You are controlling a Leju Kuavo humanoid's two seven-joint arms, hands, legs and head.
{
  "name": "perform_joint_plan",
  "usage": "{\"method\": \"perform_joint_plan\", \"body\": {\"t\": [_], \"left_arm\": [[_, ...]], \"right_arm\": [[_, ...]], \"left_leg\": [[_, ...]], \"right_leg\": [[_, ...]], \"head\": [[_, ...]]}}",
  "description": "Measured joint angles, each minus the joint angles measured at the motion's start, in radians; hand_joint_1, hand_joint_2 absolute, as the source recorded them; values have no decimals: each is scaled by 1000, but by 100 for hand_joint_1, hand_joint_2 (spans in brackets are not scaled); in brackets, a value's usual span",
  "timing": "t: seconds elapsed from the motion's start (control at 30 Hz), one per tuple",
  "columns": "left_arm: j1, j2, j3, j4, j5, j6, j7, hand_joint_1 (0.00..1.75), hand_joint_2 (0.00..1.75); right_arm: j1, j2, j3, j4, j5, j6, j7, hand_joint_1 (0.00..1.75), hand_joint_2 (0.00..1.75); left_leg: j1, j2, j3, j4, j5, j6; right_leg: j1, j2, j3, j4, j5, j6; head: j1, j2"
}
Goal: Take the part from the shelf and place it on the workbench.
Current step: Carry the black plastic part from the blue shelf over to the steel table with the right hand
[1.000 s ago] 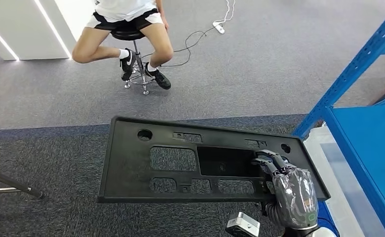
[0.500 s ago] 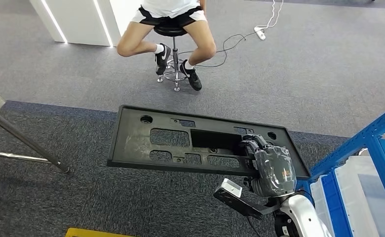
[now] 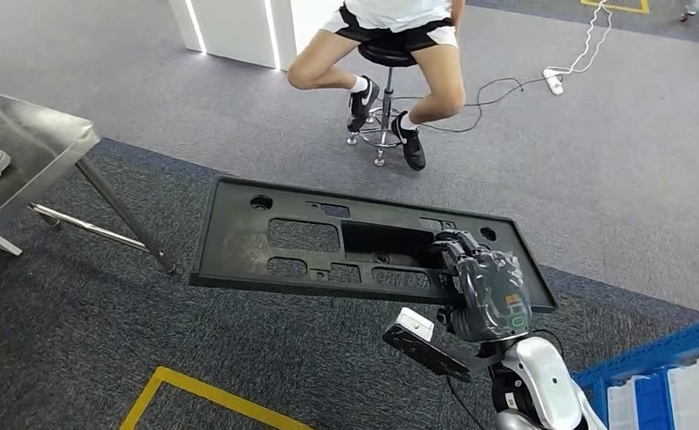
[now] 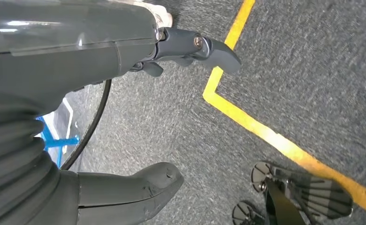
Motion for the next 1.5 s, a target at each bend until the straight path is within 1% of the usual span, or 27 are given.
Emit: {"method": "perform_joint_plan", "body": {"t": [0.03, 0.1, 0.17, 0.2, 0.23, 0.27, 0.33, 0.37, 0.4, 0.47, 0.53, 0.57, 0.67, 0.73, 0.77, 0.83, 0.9, 0.97, 1.03, 1.07, 1.13, 1.2, 1.27, 1.33, 1.4, 1.47, 1.5], "left_arm": [[1, 0, 1, 0, -2, 0, -1, 0, 175], [1, -1, 1, 0, -5, -1, -4, 0, 175], [-2, -1, 2, -1, -7, -2, -6, 0, 175], [-3, -1, 1, -1, -9, -1, -6, 0, 175], [-4, -1, 1, -1, -12, -1, -7, 0, 175], [-4, -1, 1, -1, -16, -1, -7, 0, 175], [-3, -1, 2, -1, -24, -2, -7, 0, 175], [-3, -1, 2, -1, -26, -2, -7, 0, 175], [-4, -1, 2, -1, -27, -2, -6, 0, 175], [-4, -1, 2, -1, -28, -3, -6, 0, 175], [0, -1, 2, -1, -29, -3, -6, 0, 175], [2, -1, 2, -1, -29, -3, -6, 0, 175], [0, 0, 1, -1, -36, -4, -4, 0, 175], [-2, 0, 1, -1, -39, -6, -3, 0, 175], [-2, -1, 1, -1, -40, -6, -2, 0, 175], [0, -1, 1, -1, -42, -6, 1, 0, 175], [0, -1, 1, -1, -45, -6, 4, 0, 175], [-2, 0, 1, -1, -47, -6, 6, 0, 175], [-2, 0, 1, -1, -48, -6, 8, 0, 175], [-1, 0, 1, -1, -48, -6, 8, 0, 175], [-2, 0, 1, -1, -48, -6, 10, 0, 175], [-4, 0, 1, -1, -49, -6, 10, 0, 175], [-5, 0, 1, -1, -49, -6, 10, 0, 175], [-5, 0, 1, -1, -48, -6, 10, 0, 175], [-5, 0, 2, -1, -47, -6, 8, 0, 175], [-6, 0, 2, -1, -47, -6, 7, 0, 175], [-5, 0, 2, -1, -47, -6, 6, 0, 175]], "right_arm": [[-3, 0, 2, 0, 0, 0, 0, 175, 175], [-8, 1, 5, -2, 0, 0, 0, 175, 175], [-5, 1, 6, -3, 2, 1, 2, 175, 175], [-3, 1, 7, -3, 3, 2, 3, 175, 175], [0, 1, 8, -3, 4, 3, 4, 175, 175], [2, 0, 9, -3, 6, 4, 5, 175, 175], [3, 0, 11, -4, 8, 4, 6, 175, 175], [3, 0, 11, -5, 8, 4, 6, 175, 175], [4, 0, 11, -7, 8, 4, 6, 175, 175], [4, -1, 13, -9, 8, 4, 6, 175, 175], [3, -1, 14, -11, 9, 4, 7, 175, 175], [1, -1, 14, -12, 9, 4, 7, 175, 175], [0, -1, 15, -16, 9, 4, 9, 175, 175], [1, -1, 15, -18, 9, 4, 9, 175, 175], [2, -1, 15, -18, 9, 4, 9, 175, 175], [2, -1, 16, -18, 9, 4, 9, 175, 175], [1, -1, 16, -20, 9, 4, 9, 175, 175], [1, -1, 16, -21, 10, 4, 9, 175, 175], [0, -2, 17, -22, 10, 4, 9, 175, 175], [-1, -2, 17, -23, 11, 4, 9, 175, 175], [-2, -3, 18, -26, 11, 4, 9, 175, 175], [1, -4, 19, -27, 11, 4, 8, 175, 175], [6, -5, 19, -26, 11, 5, 9, 175, 175], [8, -5, 19, -26, 11, 5, 9, 175, 175], [8, -6, 20, -26, 11, 5, 9, 175, 175], [8, -7, 20, -27, 11, 6, 8, 175, 175], [7, -8, 20, -28, 11, 7, 7, 175, 175]], "left_leg": [[2, -12, 2, -6, 2, 6], [7, -35, 10, -18, 9, 19], [10, -58, 12, -21, 12, 28], [9, -72, 12, -20, 11, 30], [8, -88, 12, -18, 11, 31], [8, -104, 12, -16, 10, 30], [8, -136, 14, -10, 7, 27], [8, -150, 14, -6, 4, 24], [8, -163, 11, -2, 3, 20], [11, -187, 1, 2, 4, 8], [15, -207, -6, 0, 7, -5], [14, -195, -10, 7, 2, -10], [11, -97, -70, 134, -74, -23], [16, -69, -131, 254, -123, -31], [18, -65, -142, 276, -123, -34], [19, -54, -101, 200, -71, -34], [13, -7, -24, 61, -19, -22], [4, 21, 8, -1, -9, -6], [2, -1, 8, -6, -7, 8], [4, -13, 11, -11, -4, 13], [11, -37, 18, -21, 2, 25], [11, -60, 19, -21, 3, 33], [9, -90, 19, -17, 1, 35], [9, -123, 20, -11, -2, 33], [9, -152, 19, -4, -6, 28], [12, -177, 10, 1, -6, 17], [14, -190, 5, 1, -4, 10]], "right_leg": [[-2, 3, 4, 1, -4, 5], [-7, 53, -9, 42, -34, 14], [-11, 115, -67, 159, -93, 17], [-11, 126, -104, 225, -117, 18], [-11, 130, -132, 270, -124, 19], [-11, 132, -145, 280, -110, 19], [-13, 144, -116, 188, -33, 17], [-15, 170, -91, 122, 0, 15], [-17, 194, -70, 68, 22, 13], [-17, 224, -55, 25, 27, 8], [-17, 202, -52, 18, 30, -1], [-18, 189, -48, 12, 33, -7], [-16, 143, -38, -1, 35, -24], [-12, 110, -37, -1, 32, -27], [-11, 94, -36, 0, 30, -27], [-11, 66, -31, 2, 24, -24], [-8, 43, -23, 3, 17, -16], [-3, 24, -16, 2, 11, -7], [-2, 7, -10, -1, 8, 4], [-4, 16, -7, 3, 2, 10], [-10, 71, -27, 58, -35, 18], [-12, 121, -90, 183, -95, 21], [-12, 130, -145, 274, -113, 24], [-13, 136, -133, 221, -53, 22], [-18, 183, -82, 90, 16, 17], [-19, 227, -57, 24, 32, 11], [-17, 230, -55, 20, 29, 7]], "head": [[0, 0], [0, 0], [0, 0], [0, 0], [0, 0], [0, 0], [0, 0], [0, 0], [0, 0], [0, 0], [0, 0], [0, 0], [-3, 0], [-4, 0], [-4, 0], [-4, 0], [-4, 0], [-3, 0], [-3, 0], [-3, 0], [-2, 0], [-2, 0], [-2, 0], [-2, 0], [-2, 0], [-2, 0], [-2, 0]]}}
